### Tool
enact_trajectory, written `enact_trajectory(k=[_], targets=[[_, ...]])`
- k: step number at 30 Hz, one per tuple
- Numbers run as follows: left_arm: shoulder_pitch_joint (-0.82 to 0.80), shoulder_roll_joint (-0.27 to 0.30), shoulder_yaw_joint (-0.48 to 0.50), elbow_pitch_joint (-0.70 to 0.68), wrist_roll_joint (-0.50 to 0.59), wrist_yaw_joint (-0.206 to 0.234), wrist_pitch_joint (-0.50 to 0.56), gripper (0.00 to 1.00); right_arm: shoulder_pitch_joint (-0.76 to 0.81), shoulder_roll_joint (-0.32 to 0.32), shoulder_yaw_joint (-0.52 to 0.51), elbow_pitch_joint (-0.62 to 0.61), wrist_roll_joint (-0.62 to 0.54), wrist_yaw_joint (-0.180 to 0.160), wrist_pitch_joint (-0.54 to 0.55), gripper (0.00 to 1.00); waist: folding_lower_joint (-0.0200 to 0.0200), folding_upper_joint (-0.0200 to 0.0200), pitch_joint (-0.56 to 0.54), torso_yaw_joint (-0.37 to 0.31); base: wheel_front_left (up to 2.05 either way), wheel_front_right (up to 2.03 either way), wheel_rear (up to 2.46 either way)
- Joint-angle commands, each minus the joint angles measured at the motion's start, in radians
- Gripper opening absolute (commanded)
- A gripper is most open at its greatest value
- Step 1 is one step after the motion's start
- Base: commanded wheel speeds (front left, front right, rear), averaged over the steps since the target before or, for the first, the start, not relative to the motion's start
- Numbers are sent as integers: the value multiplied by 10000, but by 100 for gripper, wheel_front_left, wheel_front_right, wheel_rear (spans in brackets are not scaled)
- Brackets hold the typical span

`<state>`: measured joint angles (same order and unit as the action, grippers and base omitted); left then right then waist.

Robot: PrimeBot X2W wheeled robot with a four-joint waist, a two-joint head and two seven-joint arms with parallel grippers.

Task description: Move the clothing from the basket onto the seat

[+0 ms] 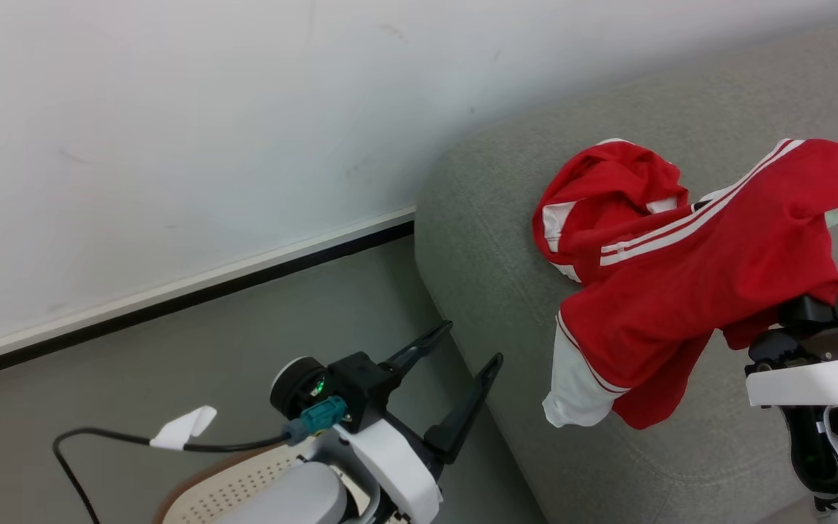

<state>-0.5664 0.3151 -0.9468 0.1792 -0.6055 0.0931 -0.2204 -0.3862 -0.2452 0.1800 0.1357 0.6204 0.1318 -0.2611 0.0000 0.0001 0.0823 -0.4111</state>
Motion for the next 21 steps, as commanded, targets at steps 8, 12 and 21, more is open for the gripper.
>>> enact_trajectory(k=[8, 12, 21], targets=[[-286, 137, -154, -78, 251, -70, 131, 100, 474, 161, -593, -552, -202, -23, -23, 0, 0, -1, 681, -1181, 0, 0, 0], [-421, 85, -270, 35, 258, -231, 171, 100, 757, 321, -950, -756, -304, -23, -25, 0, 0, -1, 791, -1248, 0, 0, 0], [-674, 16, -352, 164, 307, -375, 105, 100, 981, 397, -1194, -1002, -470, -23, -25, 0, 0, -1, 1080, -1281, 0, 0, 0]])
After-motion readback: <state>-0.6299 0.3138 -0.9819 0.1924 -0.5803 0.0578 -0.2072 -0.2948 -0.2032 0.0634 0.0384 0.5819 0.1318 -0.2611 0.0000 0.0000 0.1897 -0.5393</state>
